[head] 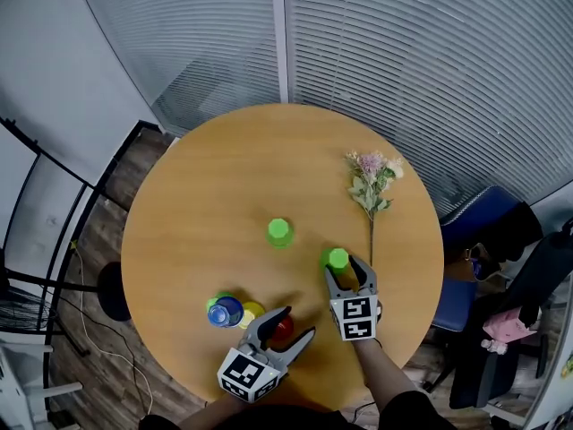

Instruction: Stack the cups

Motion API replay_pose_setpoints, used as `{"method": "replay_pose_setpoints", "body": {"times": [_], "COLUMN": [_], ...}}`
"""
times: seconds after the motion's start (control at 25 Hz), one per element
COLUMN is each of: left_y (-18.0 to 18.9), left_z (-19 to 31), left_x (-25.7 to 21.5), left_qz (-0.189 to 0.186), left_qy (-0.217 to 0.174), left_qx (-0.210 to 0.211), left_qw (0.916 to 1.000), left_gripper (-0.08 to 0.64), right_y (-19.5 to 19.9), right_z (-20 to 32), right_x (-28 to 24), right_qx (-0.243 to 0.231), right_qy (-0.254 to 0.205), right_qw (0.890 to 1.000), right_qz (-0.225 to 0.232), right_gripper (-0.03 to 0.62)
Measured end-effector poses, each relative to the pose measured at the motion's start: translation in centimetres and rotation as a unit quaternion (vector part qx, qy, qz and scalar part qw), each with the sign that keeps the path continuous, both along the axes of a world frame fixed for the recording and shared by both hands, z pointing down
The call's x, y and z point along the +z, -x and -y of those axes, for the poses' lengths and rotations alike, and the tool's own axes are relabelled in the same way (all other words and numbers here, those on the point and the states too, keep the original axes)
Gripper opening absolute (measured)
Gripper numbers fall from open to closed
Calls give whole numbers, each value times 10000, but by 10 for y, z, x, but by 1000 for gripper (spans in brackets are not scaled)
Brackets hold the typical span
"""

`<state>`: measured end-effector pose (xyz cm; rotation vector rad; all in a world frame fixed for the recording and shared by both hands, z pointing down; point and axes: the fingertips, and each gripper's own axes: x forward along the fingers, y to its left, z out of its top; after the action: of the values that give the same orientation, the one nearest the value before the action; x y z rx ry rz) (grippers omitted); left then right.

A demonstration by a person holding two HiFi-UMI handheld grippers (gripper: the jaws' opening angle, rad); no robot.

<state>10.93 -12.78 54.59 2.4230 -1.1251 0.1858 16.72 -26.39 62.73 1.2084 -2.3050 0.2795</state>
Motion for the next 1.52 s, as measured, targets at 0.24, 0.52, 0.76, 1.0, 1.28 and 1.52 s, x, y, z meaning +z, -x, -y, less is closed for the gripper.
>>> {"method": "replay_pose_setpoints", "body": {"times": [0.24,0.52,0.76,1.0,1.28,1.52], "left_y": [3,14,37,69,100,116], "left_z": [-2,-30,-57,-84,-107,-116], "left_x": [-6,-10,-16,-16,-15,-17], "left_qz": [-99,-202,-181,-100,-2,-30], "left_qy": [-105,-105,-165,-133,-128,-183], "left_qx": [94,247,446,506,629,581], "left_qw": [9999,9994,9987,9986,9979,9981], "left_gripper": [255,255,255,253,253,253], "right_y": [7,28,58,88,126,140], "right_z": [-8,-47,-91,-131,-170,-182], "right_x": [-16,-54,-82,-93,-93,-84], "right_qx": [-160,-292,-353,-345,-463,-417], "right_qy": [-190,-329,-430,-452,-394,-329], "right_qw": [9997,9989,9981,9978,9976,9982], "right_qz": [-23,133,260,328,347,265], "right_gripper": [212,213,213,213,213,213]}}
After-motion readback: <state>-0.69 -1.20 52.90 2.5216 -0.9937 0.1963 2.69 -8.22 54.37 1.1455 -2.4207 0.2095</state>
